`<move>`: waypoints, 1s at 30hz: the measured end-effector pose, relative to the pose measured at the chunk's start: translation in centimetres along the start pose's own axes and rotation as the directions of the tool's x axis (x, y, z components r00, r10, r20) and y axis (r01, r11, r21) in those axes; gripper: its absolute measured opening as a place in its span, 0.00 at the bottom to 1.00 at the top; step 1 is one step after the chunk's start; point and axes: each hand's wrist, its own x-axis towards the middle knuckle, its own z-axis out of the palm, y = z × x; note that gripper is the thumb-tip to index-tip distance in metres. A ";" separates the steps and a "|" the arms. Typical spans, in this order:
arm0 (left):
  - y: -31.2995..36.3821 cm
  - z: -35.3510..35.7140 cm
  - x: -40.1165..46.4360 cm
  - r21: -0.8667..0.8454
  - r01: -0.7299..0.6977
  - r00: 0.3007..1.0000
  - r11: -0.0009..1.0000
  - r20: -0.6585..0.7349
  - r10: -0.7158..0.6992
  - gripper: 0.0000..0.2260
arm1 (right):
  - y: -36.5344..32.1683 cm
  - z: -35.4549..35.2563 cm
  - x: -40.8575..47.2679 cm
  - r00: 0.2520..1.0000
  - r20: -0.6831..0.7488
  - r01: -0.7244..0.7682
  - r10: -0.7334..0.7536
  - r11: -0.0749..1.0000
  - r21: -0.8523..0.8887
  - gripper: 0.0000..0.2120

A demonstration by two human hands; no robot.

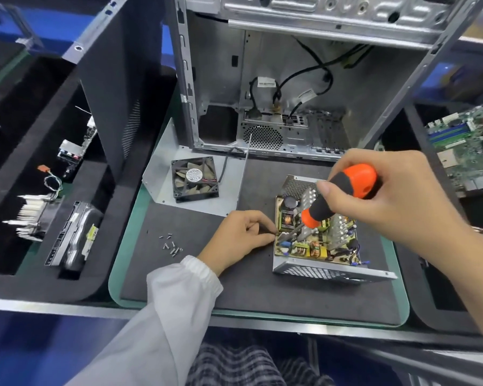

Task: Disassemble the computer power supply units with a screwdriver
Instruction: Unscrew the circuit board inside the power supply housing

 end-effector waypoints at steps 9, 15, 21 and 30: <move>-0.3 -0.2 0.2 -0.001 -0.024 0.999 1.000 0.043 0.024 0.06 | -1.8 1.1 1.2 0.986 0.111 0.138 -0.121 0.978 -0.156 0.19; -0.1 -0.3 0.1 -0.015 -0.029 0.998 0.999 0.061 0.029 0.07 | -3.1 1.3 2.0 0.968 0.204 0.195 -0.148 0.953 -0.233 0.19; 0.0 -0.2 0.1 0.004 -0.012 0.997 1.000 0.073 0.012 0.24 | -4.3 2.2 2.8 0.947 0.292 0.215 -0.135 0.941 -0.262 0.19; -0.7 -0.5 -0.1 -0.079 0.008 0.997 0.997 0.077 -0.002 0.12 | -4.3 1.2 3.1 0.954 0.300 0.123 -0.021 0.939 -0.323 0.21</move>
